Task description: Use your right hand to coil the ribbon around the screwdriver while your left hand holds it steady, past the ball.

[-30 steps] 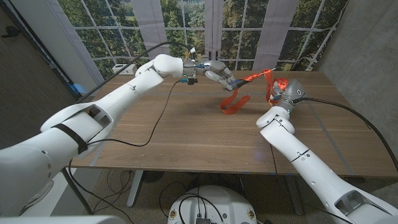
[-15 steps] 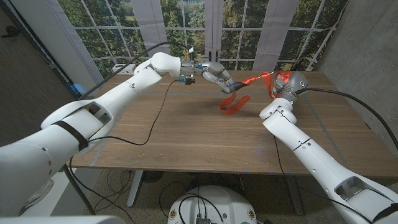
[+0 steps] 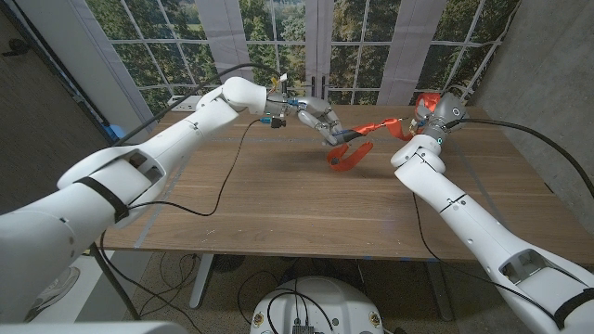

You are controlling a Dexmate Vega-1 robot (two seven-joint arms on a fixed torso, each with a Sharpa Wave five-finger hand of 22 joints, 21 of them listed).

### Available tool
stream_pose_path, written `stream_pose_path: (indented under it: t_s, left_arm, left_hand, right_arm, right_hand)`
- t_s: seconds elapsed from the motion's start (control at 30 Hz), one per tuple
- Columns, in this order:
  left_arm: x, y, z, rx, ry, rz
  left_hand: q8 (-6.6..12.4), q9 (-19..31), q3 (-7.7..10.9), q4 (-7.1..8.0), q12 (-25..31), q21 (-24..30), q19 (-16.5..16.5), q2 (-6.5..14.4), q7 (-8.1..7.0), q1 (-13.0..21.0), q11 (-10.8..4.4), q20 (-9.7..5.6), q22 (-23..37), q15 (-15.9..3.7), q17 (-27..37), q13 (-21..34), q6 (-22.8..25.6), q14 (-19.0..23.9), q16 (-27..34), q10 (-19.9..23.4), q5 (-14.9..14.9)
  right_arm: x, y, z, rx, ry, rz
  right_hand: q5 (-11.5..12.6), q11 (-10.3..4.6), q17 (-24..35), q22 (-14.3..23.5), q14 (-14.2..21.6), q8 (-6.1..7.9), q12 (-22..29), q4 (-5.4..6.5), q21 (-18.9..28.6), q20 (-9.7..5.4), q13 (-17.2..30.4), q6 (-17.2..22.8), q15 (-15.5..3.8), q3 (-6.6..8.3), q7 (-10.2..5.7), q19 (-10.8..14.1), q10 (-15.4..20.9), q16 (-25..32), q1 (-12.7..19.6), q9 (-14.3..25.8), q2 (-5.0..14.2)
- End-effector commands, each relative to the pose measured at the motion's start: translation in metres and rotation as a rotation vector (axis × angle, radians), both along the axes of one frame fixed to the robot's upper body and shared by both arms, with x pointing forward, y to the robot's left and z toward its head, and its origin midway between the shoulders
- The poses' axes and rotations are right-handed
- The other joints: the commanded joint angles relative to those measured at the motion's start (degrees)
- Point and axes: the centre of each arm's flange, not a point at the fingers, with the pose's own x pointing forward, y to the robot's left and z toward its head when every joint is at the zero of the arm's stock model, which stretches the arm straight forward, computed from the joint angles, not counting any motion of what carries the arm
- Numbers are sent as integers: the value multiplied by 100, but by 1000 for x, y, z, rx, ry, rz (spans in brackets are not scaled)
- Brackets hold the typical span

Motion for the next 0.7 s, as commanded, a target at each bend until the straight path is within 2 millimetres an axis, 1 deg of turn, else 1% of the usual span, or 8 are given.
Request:
stream_pose_path:
  t_s: [0.03,0.2,0.33,0.4,0.43,0.5,0.63,0.7]
  left_arm:
    - [5,-3,-9,109,5,36]
    - [3,-5,-9,152,-40,85]
    - [3,-9,-12,201,-59,125]
    - [3,-10,-14,201,-72,136]
    - [1,-12,-15,216,-115,166]
    - [1,-12,-15,212,-118,177]
    - [1,-14,-18,223,-149,211]
    - [2,-13,-18,193,-131,206]
  left_hand:
    - [-4,158,475,-181,4,14,-21,610,-341,570,-925,19,10,-245,17,374,840,80,-12,969,18]
    - [-10,151,474,-184,5,17,-18,613,-329,577,-933,25,10,-249,13,385,835,68,-17,964,18]
    - [-16,146,472,-190,4,17,-26,614,-319,586,-898,29,11,-240,25,387,830,61,-9,966,17]
    - [-16,146,472,-196,0,20,-23,614,-316,594,-915,29,11,-248,29,387,830,56,-7,961,17]
    - [-21,144,472,-199,-2,20,-25,613,-316,599,-902,31,11,-246,27,385,821,57,-7,962,17]
    - [-24,139,469,-195,0,23,-19,619,-314,600,-902,36,11,-251,8,399,822,62,-14,949,16]
    - [-34,139,464,-198,-15,27,-13,619,-332,607,-900,37,10,-240,15,368,797,60,-7,965,14]
    - [-32,136,462,-195,-16,27,-17,622,-312,607,-898,39,10,-240,3,366,806,59,-13,971,13]
  right_arm:
    - [-10,-3,22,-27,-69,-3]
    - [-16,-4,24,-36,-84,-7]
    - [-21,-5,24,-27,-109,8]
    - [-24,-4,24,-25,-126,27]
    - [-28,-1,25,-31,-140,41]
    - [-30,1,26,-26,-153,66]
    - [-44,19,34,-84,-204,108]
    - [-50,27,37,-110,-226,120]
  right_hand:
    - [29,-376,-16,12,179,372,489,-122,30,-51,570,1288,-758,167,-238,12,586,-30,517,765,538]
    - [30,-377,19,12,177,368,493,-124,28,-51,580,1287,-762,178,-247,8,582,-27,517,757,538]
    - [28,-376,11,12,183,373,487,-120,28,-53,570,1288,-764,178,-256,7,583,-40,508,766,536]
    - [26,-381,5,12,200,370,495,-121,31,-55,592,1290,-763,173,-248,16,568,-34,505,759,532]
    - [26,-382,-2,12,190,370,492,-117,30,-57,587,1289,-768,174,-246,12,570,-42,503,761,539]
    - [28,-384,31,12,180,366,484,-122,31,-54,569,1291,-767,177,-248,13,577,-25,513,753,544]
    - [28,-376,25,12,180,372,475,-124,31,-55,554,1288,-766,174,-247,13,577,-26,515,765,543]
    - [29,-372,22,12,181,371,480,-128,32,-58,559,1287,-765,177,-244,16,582,-27,521,764,546]
